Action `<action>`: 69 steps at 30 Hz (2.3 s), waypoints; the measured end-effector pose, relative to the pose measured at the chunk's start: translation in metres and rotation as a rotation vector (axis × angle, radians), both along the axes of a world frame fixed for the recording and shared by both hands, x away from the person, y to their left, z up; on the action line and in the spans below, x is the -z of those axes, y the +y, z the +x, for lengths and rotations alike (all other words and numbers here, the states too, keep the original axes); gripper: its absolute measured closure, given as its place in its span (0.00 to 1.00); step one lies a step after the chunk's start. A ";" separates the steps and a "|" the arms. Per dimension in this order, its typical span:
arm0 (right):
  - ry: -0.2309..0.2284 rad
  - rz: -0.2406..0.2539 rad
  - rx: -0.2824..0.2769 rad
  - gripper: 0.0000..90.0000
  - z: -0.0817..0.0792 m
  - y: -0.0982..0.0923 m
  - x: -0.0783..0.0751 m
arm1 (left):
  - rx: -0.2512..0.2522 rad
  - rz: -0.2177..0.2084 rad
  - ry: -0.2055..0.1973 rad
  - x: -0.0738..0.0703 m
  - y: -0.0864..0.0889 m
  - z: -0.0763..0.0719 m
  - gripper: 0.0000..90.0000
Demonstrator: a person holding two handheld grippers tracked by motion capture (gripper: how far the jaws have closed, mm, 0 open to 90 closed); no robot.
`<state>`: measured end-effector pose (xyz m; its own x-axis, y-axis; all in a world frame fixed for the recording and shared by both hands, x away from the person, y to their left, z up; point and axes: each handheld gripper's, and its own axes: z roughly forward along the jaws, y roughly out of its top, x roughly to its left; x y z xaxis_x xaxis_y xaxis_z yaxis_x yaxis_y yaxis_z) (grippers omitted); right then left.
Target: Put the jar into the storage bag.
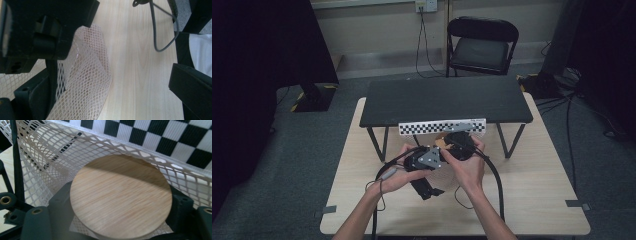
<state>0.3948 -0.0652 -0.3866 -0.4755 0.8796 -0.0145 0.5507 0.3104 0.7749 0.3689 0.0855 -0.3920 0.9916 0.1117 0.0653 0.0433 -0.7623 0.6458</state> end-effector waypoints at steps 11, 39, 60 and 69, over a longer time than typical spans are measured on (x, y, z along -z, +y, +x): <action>-0.006 0.040 -0.019 0.23 -0.002 -0.003 0.000 | -0.035 -0.018 0.023 0.002 0.000 0.002 0.00; -0.050 0.114 -0.051 0.12 -0.006 -0.011 -0.004 | -0.093 -0.022 0.011 0.005 -0.002 0.004 0.01; -0.099 0.154 -0.042 0.09 -0.023 -0.036 -0.021 | -0.182 -0.081 -0.003 0.003 0.002 0.009 0.04; -0.109 0.157 -0.002 0.07 -0.028 -0.054 -0.021 | -0.247 -0.124 -0.013 -0.004 0.009 0.008 0.04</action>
<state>0.3670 -0.1188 -0.3656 -0.4807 0.8740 0.0708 0.4601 0.1826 0.8689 0.3769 0.0948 -0.3884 0.9324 0.3583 0.0479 0.2097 -0.6442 0.7355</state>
